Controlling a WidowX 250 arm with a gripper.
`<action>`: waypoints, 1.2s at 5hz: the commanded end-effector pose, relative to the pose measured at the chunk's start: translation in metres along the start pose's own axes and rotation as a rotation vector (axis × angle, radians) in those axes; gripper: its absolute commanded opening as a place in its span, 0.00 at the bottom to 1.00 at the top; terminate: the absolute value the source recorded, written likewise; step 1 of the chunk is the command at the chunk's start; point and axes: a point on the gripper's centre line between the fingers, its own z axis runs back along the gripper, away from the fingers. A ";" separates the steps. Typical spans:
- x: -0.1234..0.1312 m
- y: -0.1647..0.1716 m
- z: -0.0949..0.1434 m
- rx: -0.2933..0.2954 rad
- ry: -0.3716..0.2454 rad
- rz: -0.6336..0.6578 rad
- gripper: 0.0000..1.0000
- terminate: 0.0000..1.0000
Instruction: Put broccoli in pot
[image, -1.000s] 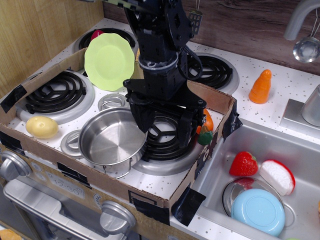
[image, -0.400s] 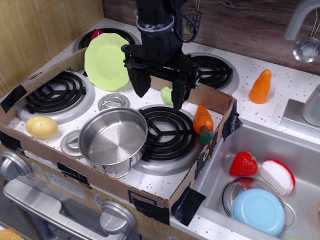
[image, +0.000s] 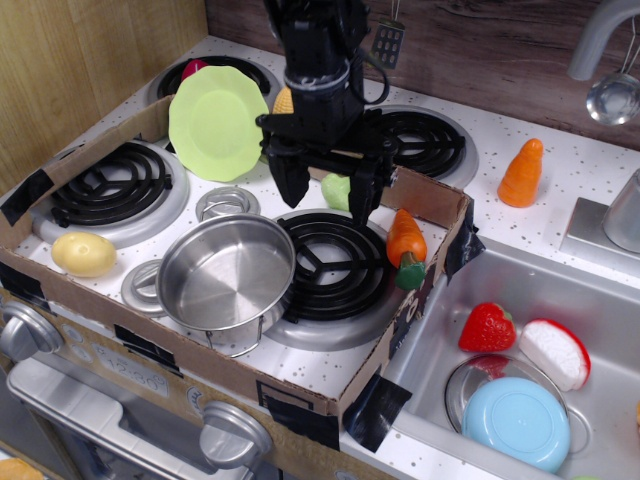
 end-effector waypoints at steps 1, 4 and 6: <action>0.028 0.006 0.004 0.003 -0.065 -0.023 1.00 0.00; 0.060 0.006 -0.001 0.025 -0.035 -0.044 1.00 0.00; 0.068 0.005 -0.013 0.024 -0.019 -0.042 1.00 0.00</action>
